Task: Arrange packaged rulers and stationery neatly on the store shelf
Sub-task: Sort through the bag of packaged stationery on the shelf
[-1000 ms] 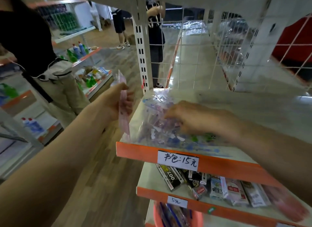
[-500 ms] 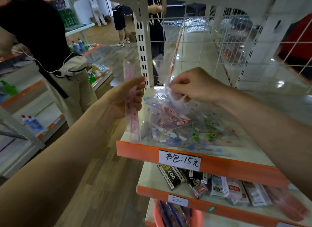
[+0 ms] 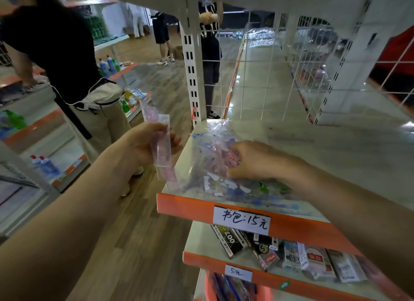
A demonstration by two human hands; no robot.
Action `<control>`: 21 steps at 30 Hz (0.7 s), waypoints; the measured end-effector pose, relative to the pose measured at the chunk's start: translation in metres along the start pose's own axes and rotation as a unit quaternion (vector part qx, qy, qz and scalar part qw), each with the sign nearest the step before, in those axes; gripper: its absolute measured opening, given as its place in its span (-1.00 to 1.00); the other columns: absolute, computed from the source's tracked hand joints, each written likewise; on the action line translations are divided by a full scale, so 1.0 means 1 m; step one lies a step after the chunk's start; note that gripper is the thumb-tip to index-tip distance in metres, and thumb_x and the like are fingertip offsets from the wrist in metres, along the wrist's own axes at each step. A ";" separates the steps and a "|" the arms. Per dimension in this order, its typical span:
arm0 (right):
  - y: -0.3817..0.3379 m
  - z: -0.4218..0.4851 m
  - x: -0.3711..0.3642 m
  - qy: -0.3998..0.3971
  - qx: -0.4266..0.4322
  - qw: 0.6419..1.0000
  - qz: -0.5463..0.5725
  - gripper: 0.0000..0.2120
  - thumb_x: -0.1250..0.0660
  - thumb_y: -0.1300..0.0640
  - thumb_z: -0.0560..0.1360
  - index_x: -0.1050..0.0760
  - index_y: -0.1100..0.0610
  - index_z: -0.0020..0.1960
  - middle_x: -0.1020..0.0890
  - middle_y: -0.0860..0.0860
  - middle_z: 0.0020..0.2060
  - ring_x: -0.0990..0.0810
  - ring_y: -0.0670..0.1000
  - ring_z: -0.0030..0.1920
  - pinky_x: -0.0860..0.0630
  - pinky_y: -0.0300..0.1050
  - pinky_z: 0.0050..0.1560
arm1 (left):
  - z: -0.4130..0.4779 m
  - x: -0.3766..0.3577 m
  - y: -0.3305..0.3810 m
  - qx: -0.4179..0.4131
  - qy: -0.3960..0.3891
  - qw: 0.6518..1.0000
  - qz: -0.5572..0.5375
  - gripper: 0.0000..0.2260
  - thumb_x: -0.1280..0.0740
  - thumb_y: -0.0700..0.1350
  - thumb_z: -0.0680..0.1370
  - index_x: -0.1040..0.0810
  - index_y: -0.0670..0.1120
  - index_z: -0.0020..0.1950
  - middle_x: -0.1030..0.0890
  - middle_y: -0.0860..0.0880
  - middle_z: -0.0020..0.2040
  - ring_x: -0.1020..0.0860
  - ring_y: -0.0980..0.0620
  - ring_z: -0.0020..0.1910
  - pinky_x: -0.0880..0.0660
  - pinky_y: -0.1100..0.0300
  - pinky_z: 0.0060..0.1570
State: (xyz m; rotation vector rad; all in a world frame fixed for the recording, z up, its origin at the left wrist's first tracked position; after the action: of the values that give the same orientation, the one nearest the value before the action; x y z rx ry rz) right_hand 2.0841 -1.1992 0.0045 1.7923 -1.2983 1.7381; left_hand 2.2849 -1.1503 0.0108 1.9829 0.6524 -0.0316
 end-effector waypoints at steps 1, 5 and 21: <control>0.003 0.000 0.002 -0.001 -0.002 0.999 0.037 -0.58 -0.40 0.02 0.43 -0.42 0.11 0.23 -0.55 0.02 -0.02 -0.53 0.00 -0.08 -0.50 -0.13 -0.14 | 0.001 0.001 -0.001 0.001 0.002 1.000 0.009 -0.83 -0.15 -0.21 0.60 -0.44 -0.16 -0.17 -0.48 -0.08 -0.36 -0.54 0.03 -0.49 -0.59 0.18 -0.41; 0.012 0.002 0.012 0.011 0.015 0.988 0.154 -0.69 -0.41 0.13 0.45 -0.53 0.21 0.15 -0.61 0.14 -0.01 -0.58 0.11 -0.01 -0.51 -0.01 0.01 | 0.008 0.006 -0.008 0.020 0.016 0.999 0.046 -0.84 -0.20 -0.23 0.57 -0.40 -0.15 -0.21 -0.41 -0.03 -0.45 -0.44 0.07 -0.52 -0.51 0.29 -0.47; 0.134 0.038 0.037 0.005 -0.152 0.987 -0.053 -0.66 -0.12 0.17 0.59 -0.40 0.17 0.35 -0.43 0.16 0.34 -0.44 0.16 0.27 -0.38 -0.05 0.22 | 0.028 -0.009 -0.026 0.045 -0.027 0.988 0.148 -0.96 -0.26 -0.19 0.56 -0.44 -0.16 -0.04 -0.50 -0.04 -0.30 -0.42 0.11 -0.46 -0.39 0.31 -0.58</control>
State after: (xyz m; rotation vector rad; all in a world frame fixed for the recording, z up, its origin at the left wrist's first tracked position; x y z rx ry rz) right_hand 1.9985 -1.3129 -0.0164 1.6423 -1.3551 1.4046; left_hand 2.2725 -1.1684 -0.0212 2.1402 0.3228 0.0667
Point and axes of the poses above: each hand's wrist, its own z-axis towards the middle knuckle, its own x-axis out of the back of the hand, y = z × x, the point moved 6 cm from there along z, towards the middle knuckle
